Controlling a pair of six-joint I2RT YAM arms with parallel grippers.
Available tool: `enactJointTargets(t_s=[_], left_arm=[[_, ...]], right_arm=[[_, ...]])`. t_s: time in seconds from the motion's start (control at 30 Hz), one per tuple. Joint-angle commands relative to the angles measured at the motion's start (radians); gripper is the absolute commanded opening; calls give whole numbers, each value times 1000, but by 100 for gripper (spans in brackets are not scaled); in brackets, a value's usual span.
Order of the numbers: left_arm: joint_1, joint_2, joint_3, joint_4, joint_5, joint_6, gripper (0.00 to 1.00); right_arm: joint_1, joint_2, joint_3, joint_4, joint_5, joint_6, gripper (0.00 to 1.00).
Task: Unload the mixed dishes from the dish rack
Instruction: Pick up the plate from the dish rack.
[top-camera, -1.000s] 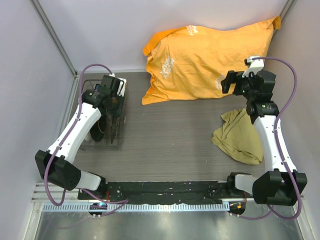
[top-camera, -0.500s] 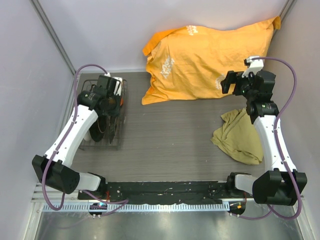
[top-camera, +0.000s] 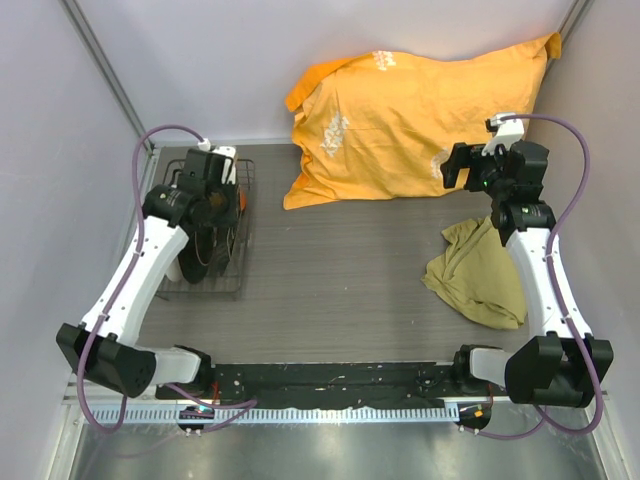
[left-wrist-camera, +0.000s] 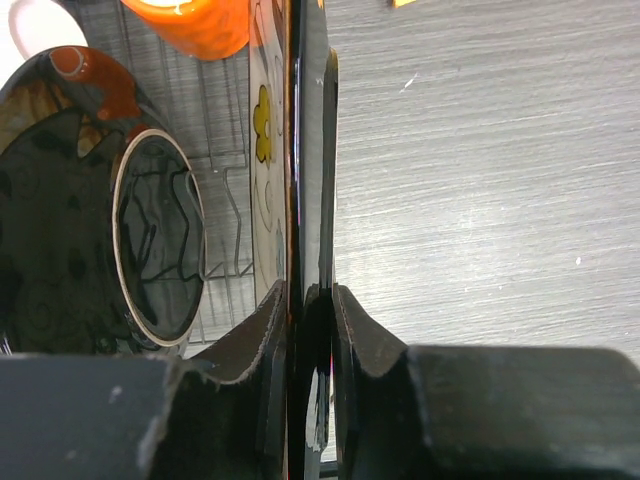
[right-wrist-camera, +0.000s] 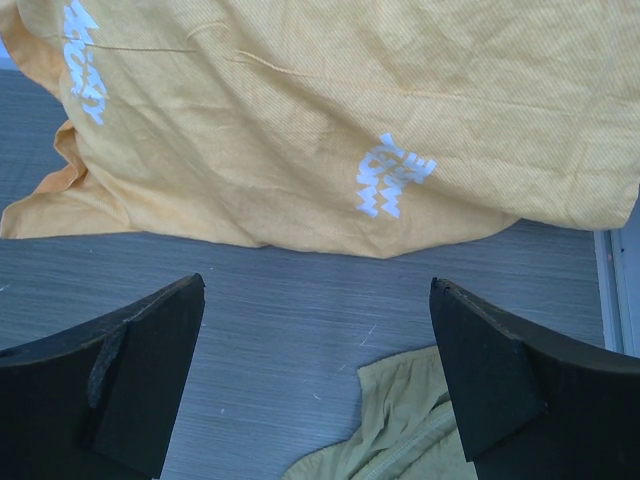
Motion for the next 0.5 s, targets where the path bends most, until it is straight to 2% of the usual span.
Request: enactJointTargets(t_s=[0.0,0.13,0.47], left_arm=[[13,-81,64,158,-1,-24,0],[14,-107,65,183,4,-22,0],[13,-131,200,214,1,48,0]], right_arm=[[-6,8,7,39,-1,-11,100],[-6,18,9,37,0,-11,100],[-6,23,7,39,-1,-11,100]])
